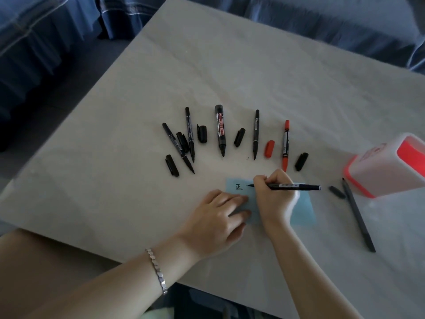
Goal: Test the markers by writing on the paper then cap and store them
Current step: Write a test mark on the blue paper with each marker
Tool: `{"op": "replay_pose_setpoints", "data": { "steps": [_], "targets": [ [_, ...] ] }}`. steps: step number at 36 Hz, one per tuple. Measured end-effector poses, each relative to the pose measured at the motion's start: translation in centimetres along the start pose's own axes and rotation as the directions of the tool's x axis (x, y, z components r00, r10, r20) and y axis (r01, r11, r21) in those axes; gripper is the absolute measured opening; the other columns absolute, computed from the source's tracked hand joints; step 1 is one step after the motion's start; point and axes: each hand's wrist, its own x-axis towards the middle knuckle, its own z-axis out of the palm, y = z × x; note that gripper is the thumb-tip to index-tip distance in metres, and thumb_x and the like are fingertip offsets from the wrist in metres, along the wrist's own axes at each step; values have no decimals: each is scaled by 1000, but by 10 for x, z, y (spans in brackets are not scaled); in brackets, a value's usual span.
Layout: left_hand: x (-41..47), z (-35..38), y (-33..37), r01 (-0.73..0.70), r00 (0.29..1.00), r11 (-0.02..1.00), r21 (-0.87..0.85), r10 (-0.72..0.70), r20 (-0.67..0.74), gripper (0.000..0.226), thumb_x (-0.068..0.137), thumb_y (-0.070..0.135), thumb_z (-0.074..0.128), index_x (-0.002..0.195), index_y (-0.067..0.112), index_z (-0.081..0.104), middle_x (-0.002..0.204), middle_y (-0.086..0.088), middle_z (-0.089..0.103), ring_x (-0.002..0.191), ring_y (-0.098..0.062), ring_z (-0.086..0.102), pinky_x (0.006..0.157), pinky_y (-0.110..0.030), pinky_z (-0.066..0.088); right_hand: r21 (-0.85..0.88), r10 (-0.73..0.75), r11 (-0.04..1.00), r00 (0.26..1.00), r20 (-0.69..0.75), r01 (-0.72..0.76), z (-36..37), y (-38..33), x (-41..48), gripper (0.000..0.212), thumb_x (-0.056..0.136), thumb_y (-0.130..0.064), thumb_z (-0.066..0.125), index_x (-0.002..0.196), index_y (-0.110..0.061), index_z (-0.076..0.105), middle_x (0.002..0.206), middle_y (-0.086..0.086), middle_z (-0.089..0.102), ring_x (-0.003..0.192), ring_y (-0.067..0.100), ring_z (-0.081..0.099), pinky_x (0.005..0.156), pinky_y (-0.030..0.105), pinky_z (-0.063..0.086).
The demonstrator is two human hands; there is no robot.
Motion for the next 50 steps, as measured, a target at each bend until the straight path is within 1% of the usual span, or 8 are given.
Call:
{"op": "replay_pose_setpoints", "data": {
  "steps": [8,13,19,22,32,36,42,50],
  "targets": [
    [0,0,0,0,1000,1000,9,0,2,27,82,29,51,94,19,74,110,-5,69,102,-16,49,90,-30,35,34,26,999,1000,-3,-26,-1,6,3,41,69,-1,62,47,-17,31,40,-9,38,45,7,31,45,15,26],
    [0,0,0,-1,1000,1000,4,1,8,26,82,28,52,94,19,73,111,-6,69,102,-16,50,89,-31,36,21,18,1000,1000,23,-19,0,2,2,36,69,1,61,49,-12,35,44,-7,32,45,6,31,44,14,26],
    [0,-1,1,8,1000,1000,-9,-8,17,26,83,28,51,94,20,73,111,-4,69,102,-16,52,89,-30,36,45,26,999,998,59,-29,-2,3,1,41,67,4,58,46,-16,30,36,-8,33,40,3,32,43,12,25],
    [0,-1,0,8,1000,1000,-6,-8,21,25,83,28,52,94,20,73,111,-4,68,101,-17,56,89,-30,37,53,30,998,998,52,-33,-2,3,1,41,67,5,58,46,-16,30,37,-9,36,40,3,32,42,11,25],
    [0,-2,0,2,1000,1000,-7,-2,13,27,82,28,51,93,20,73,110,-5,69,102,-15,49,89,-30,35,44,15,999,999,31,-16,-2,4,0,43,67,3,58,46,-18,26,38,-8,35,40,4,34,43,13,25],
    [0,-1,1,3,1000,1000,-6,-3,11,27,82,28,51,93,19,74,110,-5,69,102,-16,49,89,-30,35,67,25,997,999,25,-26,-3,2,1,41,67,5,58,47,-16,28,42,-7,27,41,5,29,43,13,24],
    [0,-2,0,-4,1000,1000,-12,4,6,26,83,27,51,94,20,73,110,-5,69,102,-16,50,88,-31,36,42,26,999,997,70,-29,-2,2,1,41,67,3,59,46,-16,29,37,-7,35,41,5,34,42,13,25],
    [0,-2,0,-4,1000,1000,-4,4,9,26,83,28,51,94,21,73,111,-4,68,102,-16,51,89,-30,36,63,22,998,996,81,-27,-4,3,0,42,66,5,59,46,-16,29,36,-9,33,40,4,30,43,13,25]
  ]
}}
